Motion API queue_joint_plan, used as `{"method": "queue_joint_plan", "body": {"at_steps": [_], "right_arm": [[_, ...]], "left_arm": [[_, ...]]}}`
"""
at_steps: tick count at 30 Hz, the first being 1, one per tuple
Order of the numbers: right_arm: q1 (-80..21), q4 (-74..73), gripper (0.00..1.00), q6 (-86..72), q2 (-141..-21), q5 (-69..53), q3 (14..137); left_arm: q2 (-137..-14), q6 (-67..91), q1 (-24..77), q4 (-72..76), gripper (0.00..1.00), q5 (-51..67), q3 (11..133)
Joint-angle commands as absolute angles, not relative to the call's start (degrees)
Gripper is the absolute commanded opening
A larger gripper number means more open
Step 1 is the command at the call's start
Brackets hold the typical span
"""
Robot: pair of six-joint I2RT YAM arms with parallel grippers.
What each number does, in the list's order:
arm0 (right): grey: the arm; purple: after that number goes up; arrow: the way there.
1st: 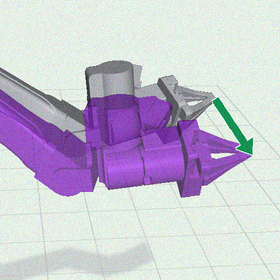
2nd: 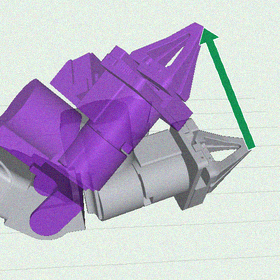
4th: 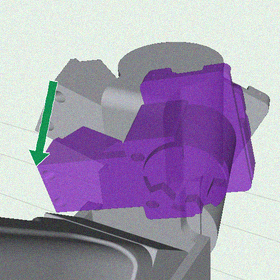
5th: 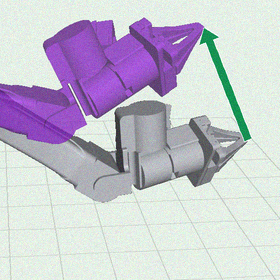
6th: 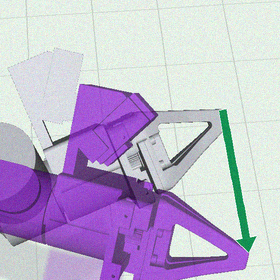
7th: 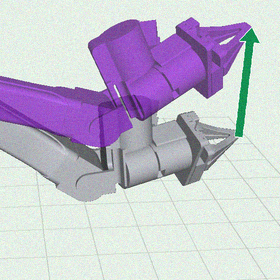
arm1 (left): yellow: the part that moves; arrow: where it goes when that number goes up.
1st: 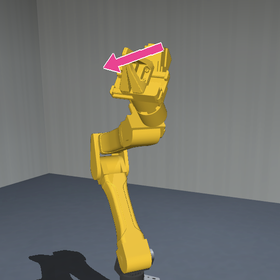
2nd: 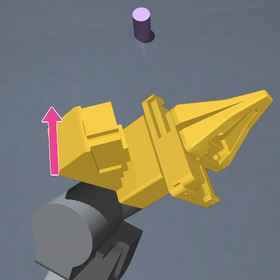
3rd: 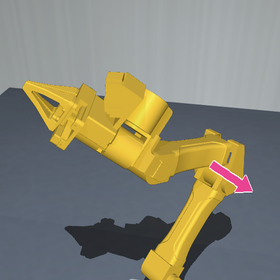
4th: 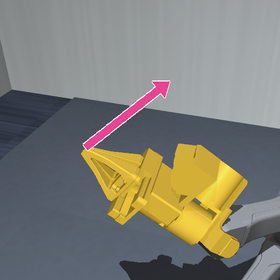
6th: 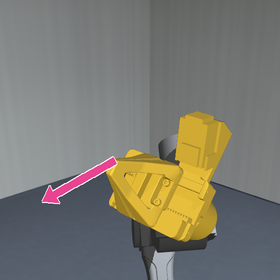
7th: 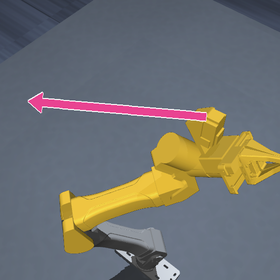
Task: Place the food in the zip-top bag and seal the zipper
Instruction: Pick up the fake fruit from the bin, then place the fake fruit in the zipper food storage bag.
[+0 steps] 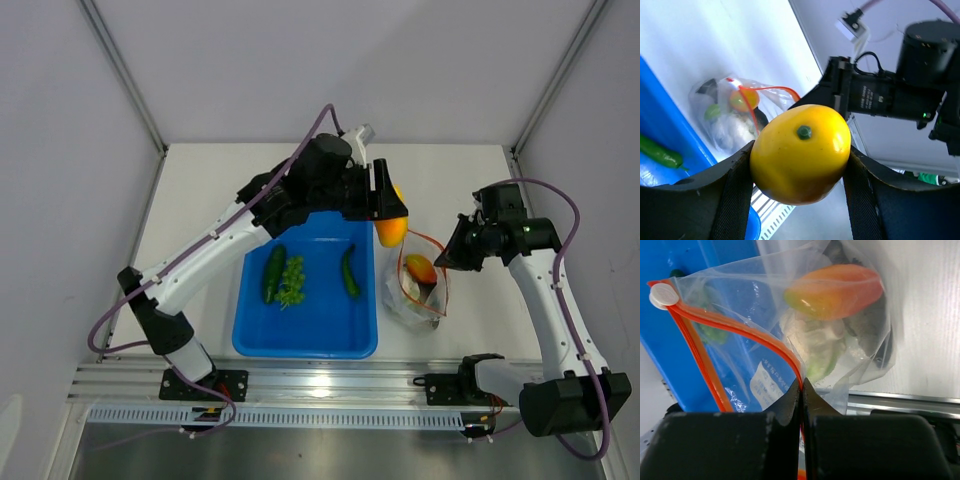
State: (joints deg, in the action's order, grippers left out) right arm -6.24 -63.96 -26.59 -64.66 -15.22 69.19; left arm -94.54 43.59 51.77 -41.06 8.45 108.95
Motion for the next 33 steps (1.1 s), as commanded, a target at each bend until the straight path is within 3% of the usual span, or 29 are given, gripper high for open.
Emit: {"method": "queue_joint_plan", "body": {"at_steps": [1,19,21,22,24,25,26,30,33], "right_arm": [[-5.89,-63.02,0.0,-28.65,-65.21,-19.94,72.16],[-3.87,-63.9,0.0,-30.32,-64.34,-24.61,72.51],[-3.61,-63.9,0.0,-30.32,-64.25,-24.61,72.6],[-3.52,-63.9,0.0,-30.41,-64.16,-24.7,72.6],[-3.34,-63.9,0.0,-30.5,-64.07,-24.7,72.6],[-3.34,-63.81,0.0,-30.41,-64.07,-24.78,72.6],[-3.25,-63.72,0.0,-30.5,-64.16,-24.87,72.6],[-2.99,-63.54,0.0,-30.67,-63.99,-24.96,72.6],[-2.73,-63.54,0.0,-30.59,-63.63,-24.87,72.25]], "left_arm": [[-96.24,38.76,53.69,-37.89,0.01,8.87,110.92],[-103.45,40.78,56.69,-32.26,0.03,14.67,108.81],[-102.66,40.96,56.69,-30.51,0.2,15.38,106.79],[-102.4,41.13,56.69,-30.32,0.36,15.73,105.48],[-102.31,41.13,56.69,-29.88,0.5,16.69,104.77],[-102.22,41.22,56.69,-29.88,0.68,16.87,103.9],[-102.04,41.13,56.6,-29.97,0.75,16.87,103.89],[-100.37,39.91,56.43,-27.87,0.99,17.93,100.91],[-99.76,39.55,55.9,-27.95,1.0,18.19,100.11]]}}
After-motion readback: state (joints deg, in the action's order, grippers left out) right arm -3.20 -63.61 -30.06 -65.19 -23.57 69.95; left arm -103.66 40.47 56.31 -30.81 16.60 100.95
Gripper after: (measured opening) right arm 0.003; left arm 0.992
